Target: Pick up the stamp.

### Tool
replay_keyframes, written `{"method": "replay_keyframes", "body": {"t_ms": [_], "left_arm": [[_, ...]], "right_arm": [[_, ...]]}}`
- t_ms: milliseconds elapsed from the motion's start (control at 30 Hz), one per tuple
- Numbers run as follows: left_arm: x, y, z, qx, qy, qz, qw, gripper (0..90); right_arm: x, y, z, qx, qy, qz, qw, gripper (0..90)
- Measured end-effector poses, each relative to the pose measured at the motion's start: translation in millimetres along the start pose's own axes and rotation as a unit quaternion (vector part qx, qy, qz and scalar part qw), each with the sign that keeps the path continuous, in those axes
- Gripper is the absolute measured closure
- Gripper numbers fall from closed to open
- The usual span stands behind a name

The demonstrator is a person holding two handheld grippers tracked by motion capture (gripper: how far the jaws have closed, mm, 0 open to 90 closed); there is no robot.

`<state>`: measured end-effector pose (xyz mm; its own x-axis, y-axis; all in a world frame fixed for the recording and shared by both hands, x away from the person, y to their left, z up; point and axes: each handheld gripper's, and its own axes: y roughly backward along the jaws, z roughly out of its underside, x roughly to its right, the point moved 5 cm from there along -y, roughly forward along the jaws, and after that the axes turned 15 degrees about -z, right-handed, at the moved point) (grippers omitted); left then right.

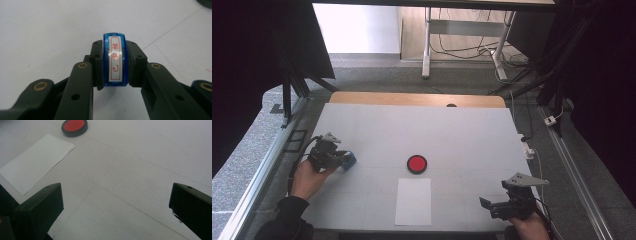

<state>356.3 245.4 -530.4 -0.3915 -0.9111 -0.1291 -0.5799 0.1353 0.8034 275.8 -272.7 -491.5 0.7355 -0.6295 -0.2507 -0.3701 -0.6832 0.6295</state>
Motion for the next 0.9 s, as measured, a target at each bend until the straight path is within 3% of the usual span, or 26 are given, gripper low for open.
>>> {"method": "replay_keyframes", "body": {"t_ms": [200,400,600,900], "left_arm": [[1.6,8.7,-2.2,0.012,0.0,0.003,0.9999,70.6],[7.3,17.3,-5.7,0.032,-0.014,0.002,0.9994,70.6],[16.0,30.1,-12.7,0.063,-0.013,0.025,0.9976,70.5],[22.8,42.0,-16.9,0.084,-0.022,0.043,0.9953,70.5]], "right_arm": [[0.0,0.1,0.0,0.0,0.001,0.0,1.0,0.0],[0.0,0.0,0.0,0.0,0.001,0.0,1.0,0.0],[0.1,0.2,0.0,0.0,0.0,0.0,1.0,0.0],[-1.9,-0.7,0.1,-0.004,0.009,0.0,1.0,0.0]]}}
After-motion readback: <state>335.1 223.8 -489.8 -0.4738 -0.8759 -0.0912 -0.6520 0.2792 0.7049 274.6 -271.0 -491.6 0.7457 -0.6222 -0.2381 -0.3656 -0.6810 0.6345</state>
